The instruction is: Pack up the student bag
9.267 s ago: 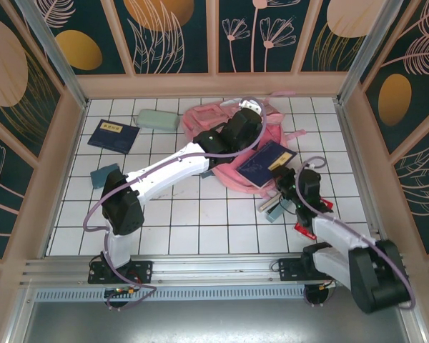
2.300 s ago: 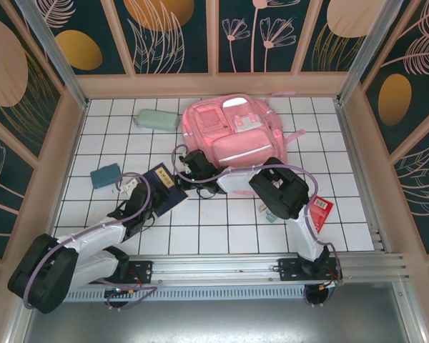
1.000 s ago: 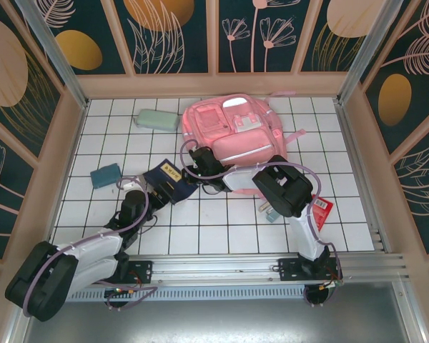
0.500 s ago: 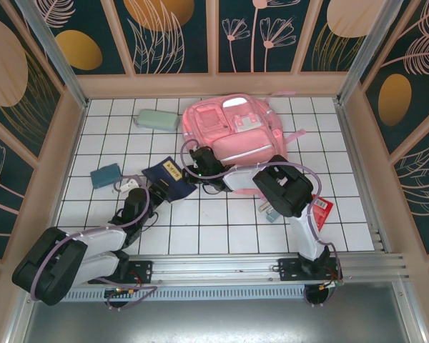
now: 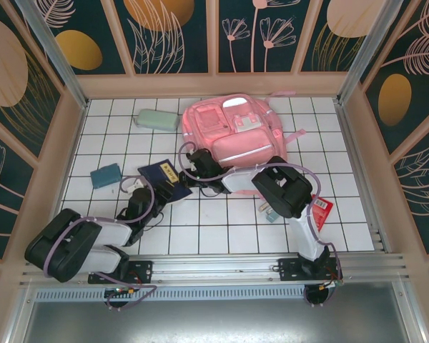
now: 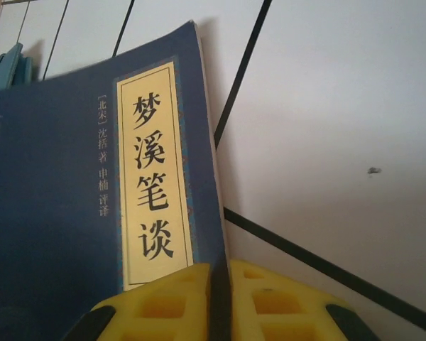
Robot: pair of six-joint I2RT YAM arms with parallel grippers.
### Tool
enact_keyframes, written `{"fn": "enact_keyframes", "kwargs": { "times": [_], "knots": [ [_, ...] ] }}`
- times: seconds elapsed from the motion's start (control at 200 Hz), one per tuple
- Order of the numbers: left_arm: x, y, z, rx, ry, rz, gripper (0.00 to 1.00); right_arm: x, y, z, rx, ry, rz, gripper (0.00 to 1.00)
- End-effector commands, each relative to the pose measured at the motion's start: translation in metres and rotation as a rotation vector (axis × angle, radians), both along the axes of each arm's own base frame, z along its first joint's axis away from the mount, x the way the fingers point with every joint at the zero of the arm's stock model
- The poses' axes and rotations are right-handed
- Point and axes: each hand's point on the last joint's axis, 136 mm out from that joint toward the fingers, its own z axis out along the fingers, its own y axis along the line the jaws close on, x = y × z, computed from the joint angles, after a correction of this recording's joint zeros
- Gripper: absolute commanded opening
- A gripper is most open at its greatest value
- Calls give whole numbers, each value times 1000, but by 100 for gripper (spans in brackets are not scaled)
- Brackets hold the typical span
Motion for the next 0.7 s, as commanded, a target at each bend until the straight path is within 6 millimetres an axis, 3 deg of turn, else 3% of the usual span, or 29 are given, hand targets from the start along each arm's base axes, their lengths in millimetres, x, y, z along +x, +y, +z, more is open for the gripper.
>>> {"fn": "enact_keyframes", "kwargs": {
  "times": [0.0,0.165,0.37,0.541,0.696],
  "knots": [
    [12,-24,37,-139,-105,-62,46,-29,16,18,67,48,99,15],
    [13,-20,34,-112,-92,-48,43,-28,13,18,61,45,94,15],
    [11,-6,33,-6,-71,-7,20,-23,5,23,62,34,65,19],
    [7,-2,49,36,-116,-24,0,-18,-8,50,98,-6,31,32],
    [4,-11,76,32,-209,-97,0,-16,-24,84,161,-51,1,48]
  ]
}}
